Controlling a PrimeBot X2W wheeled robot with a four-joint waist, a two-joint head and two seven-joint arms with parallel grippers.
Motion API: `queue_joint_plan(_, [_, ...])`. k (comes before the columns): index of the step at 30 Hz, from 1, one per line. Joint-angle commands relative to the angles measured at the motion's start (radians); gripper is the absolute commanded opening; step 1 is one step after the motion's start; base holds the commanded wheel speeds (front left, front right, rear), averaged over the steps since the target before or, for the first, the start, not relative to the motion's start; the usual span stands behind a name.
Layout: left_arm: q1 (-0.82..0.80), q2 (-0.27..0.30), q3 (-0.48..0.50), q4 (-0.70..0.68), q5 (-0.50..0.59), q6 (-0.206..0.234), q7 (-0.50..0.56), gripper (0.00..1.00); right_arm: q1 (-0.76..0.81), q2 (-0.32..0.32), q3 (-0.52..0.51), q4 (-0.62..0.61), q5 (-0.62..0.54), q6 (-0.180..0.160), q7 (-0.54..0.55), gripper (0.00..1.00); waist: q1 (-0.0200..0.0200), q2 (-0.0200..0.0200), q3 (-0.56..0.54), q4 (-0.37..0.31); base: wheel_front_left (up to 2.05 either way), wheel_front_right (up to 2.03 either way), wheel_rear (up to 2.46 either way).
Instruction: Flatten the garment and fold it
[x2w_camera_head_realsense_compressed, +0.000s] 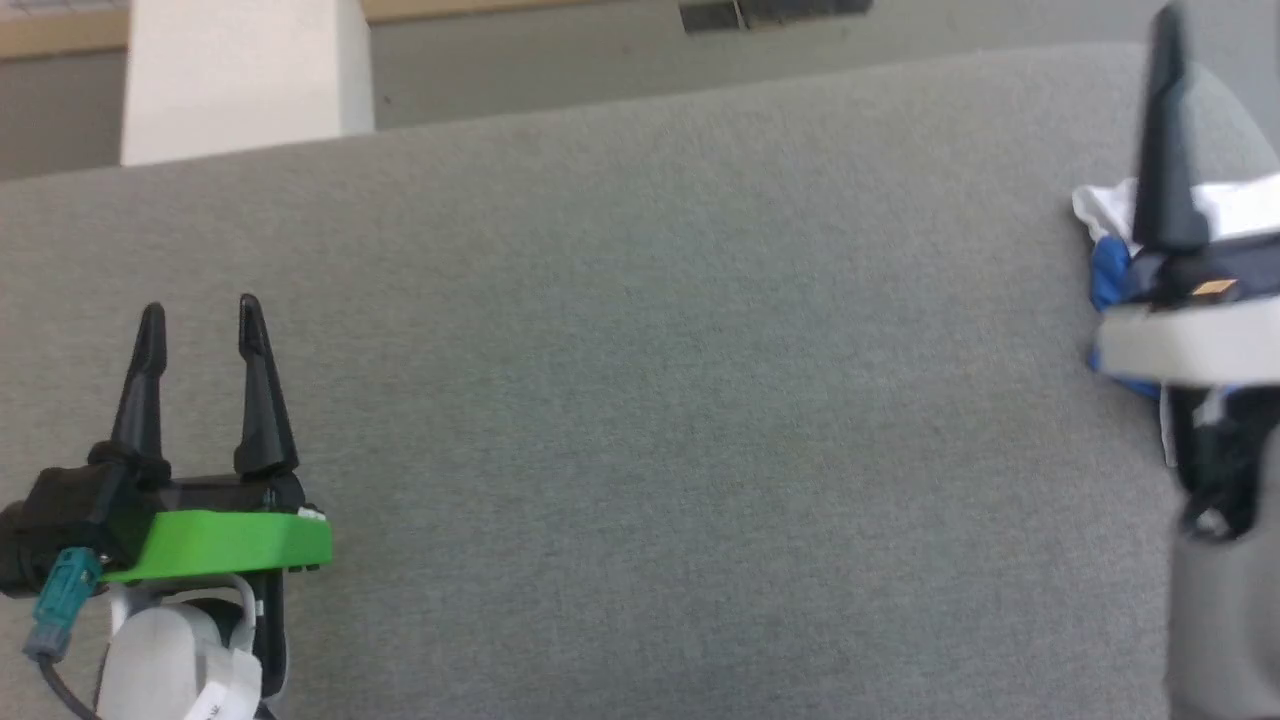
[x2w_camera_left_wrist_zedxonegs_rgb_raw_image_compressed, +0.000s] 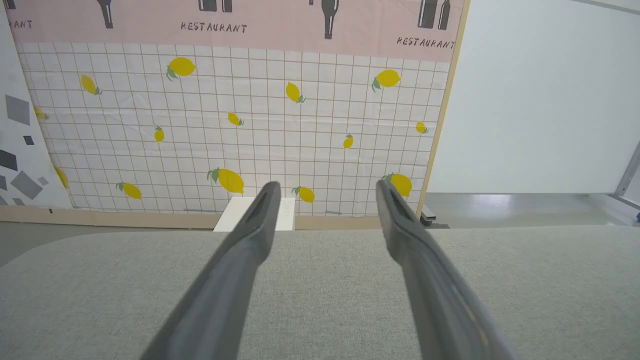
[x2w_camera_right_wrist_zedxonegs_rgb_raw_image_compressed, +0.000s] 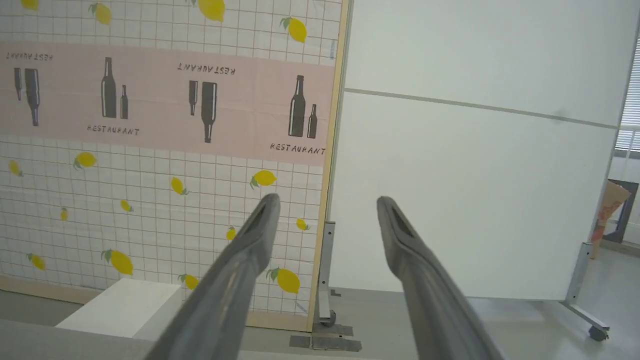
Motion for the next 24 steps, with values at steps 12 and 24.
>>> queue_joint_plan(12, [0.009,-0.037,-0.034,0.125,0.010,0.036,-0.004,1.00,0.234,0.037,0.078,0.197,0.129,-0.002,-0.182,1.00,0.0000,0.0000,-0.167,0.145,0.00,0.00,0.00])
queue_joint_plan(24, [0.037,-0.049,-0.086,0.253,0.005,0.040,-0.004,1.00,0.354,0.037,0.121,0.379,0.172,-0.002,-0.217,1.00,0.0000,0.0000,-0.192,0.144,0.00,0.00,0.00])
